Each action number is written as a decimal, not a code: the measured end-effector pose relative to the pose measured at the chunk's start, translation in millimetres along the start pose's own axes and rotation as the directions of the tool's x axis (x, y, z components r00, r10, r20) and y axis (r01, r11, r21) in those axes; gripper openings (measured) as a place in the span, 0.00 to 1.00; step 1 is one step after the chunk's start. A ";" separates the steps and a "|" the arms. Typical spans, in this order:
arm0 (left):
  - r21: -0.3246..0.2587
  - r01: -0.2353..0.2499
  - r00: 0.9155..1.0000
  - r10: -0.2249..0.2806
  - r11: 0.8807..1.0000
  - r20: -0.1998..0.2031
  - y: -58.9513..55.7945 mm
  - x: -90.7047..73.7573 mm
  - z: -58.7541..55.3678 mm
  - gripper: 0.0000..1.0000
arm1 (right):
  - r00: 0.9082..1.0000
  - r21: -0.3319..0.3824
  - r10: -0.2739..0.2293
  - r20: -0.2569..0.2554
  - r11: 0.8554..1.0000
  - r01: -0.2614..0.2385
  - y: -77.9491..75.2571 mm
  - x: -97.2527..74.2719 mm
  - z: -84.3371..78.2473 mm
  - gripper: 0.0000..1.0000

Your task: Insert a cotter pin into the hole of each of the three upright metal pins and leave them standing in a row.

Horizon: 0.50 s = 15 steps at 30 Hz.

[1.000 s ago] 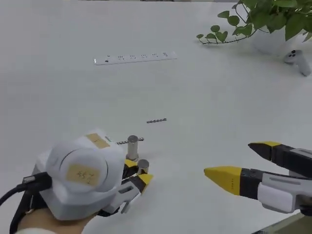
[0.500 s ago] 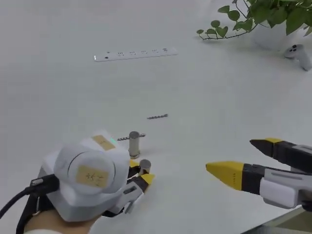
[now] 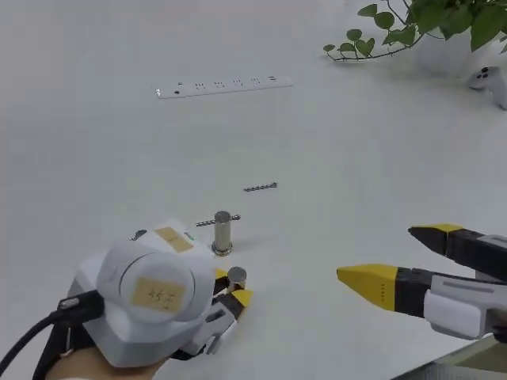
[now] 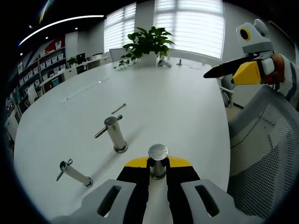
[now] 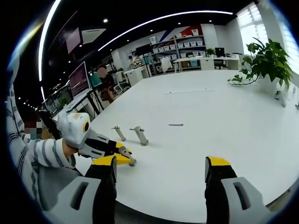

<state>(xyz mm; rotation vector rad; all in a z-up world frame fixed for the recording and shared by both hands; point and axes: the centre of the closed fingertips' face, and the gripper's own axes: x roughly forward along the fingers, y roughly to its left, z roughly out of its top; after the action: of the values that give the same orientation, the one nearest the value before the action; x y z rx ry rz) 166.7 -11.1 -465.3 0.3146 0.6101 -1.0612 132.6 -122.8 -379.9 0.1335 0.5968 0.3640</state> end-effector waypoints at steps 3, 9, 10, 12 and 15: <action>0.014 -0.006 1.000 0.006 1.000 0.000 -0.1 -0.5 -0.3 0.09 | 1.000 0.010 0.006 0.005 1.000 -0.006 1.1 0.4 -1.1 0.75; -0.011 -0.012 1.000 0.012 1.000 -0.006 0.3 -0.4 -0.8 0.10 | 1.000 0.015 0.006 0.011 1.000 -0.006 0.9 -0.5 -2.2 0.75; -0.009 -0.014 1.000 0.014 1.000 -0.006 0.3 -0.3 -0.6 0.10 | 1.000 0.016 0.005 0.012 1.000 -0.005 0.6 -0.7 -2.5 0.75; -0.020 -0.016 1.000 0.016 1.000 -0.010 0.4 -0.2 -0.7 0.10 | 1.000 0.020 0.004 0.014 1.000 -0.005 0.1 -0.7 -2.7 0.75; -0.018 -0.011 1.000 0.011 1.000 -0.018 0.3 -0.2 -1.0 0.10 | 1.000 0.020 0.004 0.016 1.000 -0.004 -0.3 -0.8 -2.6 0.75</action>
<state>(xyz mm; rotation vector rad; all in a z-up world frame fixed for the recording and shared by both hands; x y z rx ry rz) 166.5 -10.3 -466.0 0.3117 0.6334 -1.0426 130.5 -123.4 -381.7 0.1570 0.5850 0.3603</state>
